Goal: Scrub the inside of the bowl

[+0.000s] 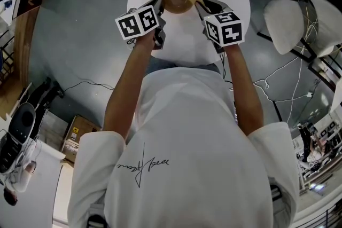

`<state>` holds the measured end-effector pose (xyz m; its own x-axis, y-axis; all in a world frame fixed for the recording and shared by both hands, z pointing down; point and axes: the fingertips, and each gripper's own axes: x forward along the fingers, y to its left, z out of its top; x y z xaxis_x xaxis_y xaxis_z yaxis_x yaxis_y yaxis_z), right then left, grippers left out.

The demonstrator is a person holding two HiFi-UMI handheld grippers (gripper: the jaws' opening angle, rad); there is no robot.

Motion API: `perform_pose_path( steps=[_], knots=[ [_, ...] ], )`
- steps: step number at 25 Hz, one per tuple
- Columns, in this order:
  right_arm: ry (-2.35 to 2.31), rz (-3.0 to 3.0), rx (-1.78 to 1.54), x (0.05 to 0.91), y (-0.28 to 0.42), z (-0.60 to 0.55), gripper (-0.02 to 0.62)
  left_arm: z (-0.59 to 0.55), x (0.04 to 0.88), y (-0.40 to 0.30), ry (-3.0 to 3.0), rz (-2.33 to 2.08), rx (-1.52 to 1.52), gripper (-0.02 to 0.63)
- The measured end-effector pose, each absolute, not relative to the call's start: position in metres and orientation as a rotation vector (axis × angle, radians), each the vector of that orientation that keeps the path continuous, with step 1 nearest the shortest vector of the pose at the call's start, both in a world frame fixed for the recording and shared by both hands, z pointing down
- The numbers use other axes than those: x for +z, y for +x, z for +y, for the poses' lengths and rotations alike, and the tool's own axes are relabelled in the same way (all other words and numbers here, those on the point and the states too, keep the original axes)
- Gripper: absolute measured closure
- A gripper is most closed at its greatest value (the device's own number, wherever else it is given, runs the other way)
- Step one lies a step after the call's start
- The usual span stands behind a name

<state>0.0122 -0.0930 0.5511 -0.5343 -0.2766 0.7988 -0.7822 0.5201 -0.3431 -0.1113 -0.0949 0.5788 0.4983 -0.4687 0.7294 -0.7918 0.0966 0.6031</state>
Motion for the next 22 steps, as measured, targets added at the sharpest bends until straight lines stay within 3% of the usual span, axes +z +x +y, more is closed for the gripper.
perform_pose_path(
  steps=[22],
  knots=[
    [0.834,-2.07,0.949,0.554,0.011,-0.075,0.517,-0.095,0.579,-0.108,1.542,-1.129,0.345,0.597]
  ],
)
